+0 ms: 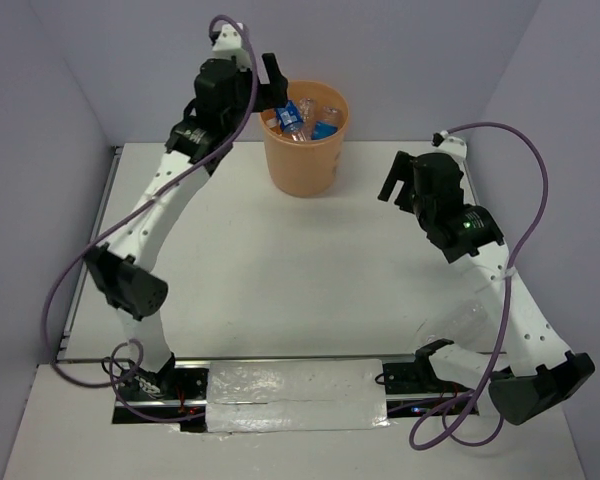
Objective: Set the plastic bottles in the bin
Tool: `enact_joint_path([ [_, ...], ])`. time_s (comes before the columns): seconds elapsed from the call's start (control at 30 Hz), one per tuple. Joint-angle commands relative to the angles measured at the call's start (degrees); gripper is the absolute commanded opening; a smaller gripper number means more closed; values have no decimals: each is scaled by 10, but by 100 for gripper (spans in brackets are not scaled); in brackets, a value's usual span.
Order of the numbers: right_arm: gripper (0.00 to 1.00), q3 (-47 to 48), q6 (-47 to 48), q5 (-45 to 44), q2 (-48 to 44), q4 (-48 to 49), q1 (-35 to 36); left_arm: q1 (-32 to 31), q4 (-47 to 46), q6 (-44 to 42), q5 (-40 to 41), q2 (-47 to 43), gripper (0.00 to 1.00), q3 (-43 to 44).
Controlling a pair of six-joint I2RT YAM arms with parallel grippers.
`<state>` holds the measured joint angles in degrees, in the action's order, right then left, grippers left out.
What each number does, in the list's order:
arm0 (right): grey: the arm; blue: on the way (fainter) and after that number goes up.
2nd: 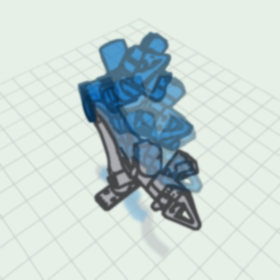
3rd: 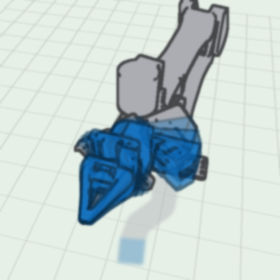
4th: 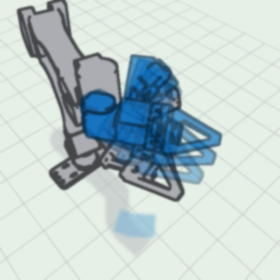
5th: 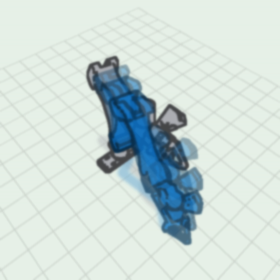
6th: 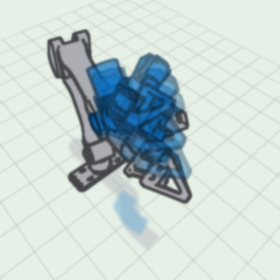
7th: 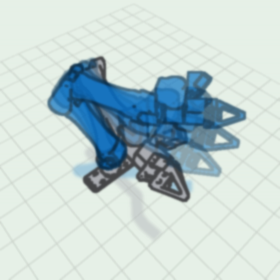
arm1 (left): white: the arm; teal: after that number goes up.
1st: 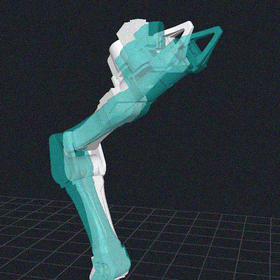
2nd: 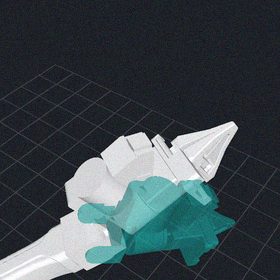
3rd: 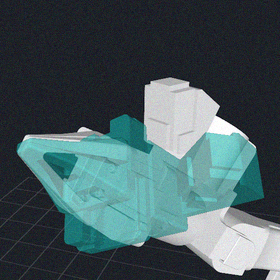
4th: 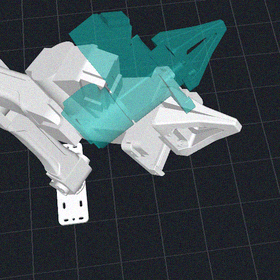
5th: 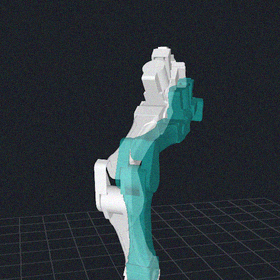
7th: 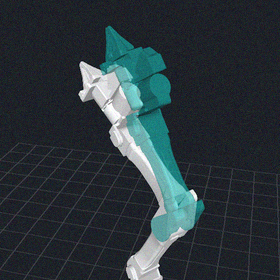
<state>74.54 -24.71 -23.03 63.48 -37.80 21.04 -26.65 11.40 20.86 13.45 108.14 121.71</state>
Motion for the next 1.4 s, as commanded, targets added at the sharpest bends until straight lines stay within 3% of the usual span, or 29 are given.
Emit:
enact_joint_path([
  [0.0, 91, 0, -62, -64, -11, -77, -22, -17, 97, -11, -6, -85, 99, -35],
  [0.13, 92, -74, -168, -45, -64, -173, -96, -31, 172, 8, 3, -156, 99, -146],
  [0.3, 92, -152, -277, -29, -118, -274, -162, -37, 192, 34, -9, -240, 99, -283],
  [0.53, 91, -202, -443, -86, -94, -382, -202, -37, 223, 1, -11, -260, 99, -311],
  [0.7, 90, -238, -529, -98, -20, -426, -225, -37, 229, -27, 18, -262, 99, -304],
  [0.93, 90, -285, -524, -102, 9, -373, -245, -38, 231, -16, 14, -262, 99, -307],
  [1.37, 88, -332, -433, -104, 16, -278, -294, -56, 239, 0, 21, -228, 99, -278],
])
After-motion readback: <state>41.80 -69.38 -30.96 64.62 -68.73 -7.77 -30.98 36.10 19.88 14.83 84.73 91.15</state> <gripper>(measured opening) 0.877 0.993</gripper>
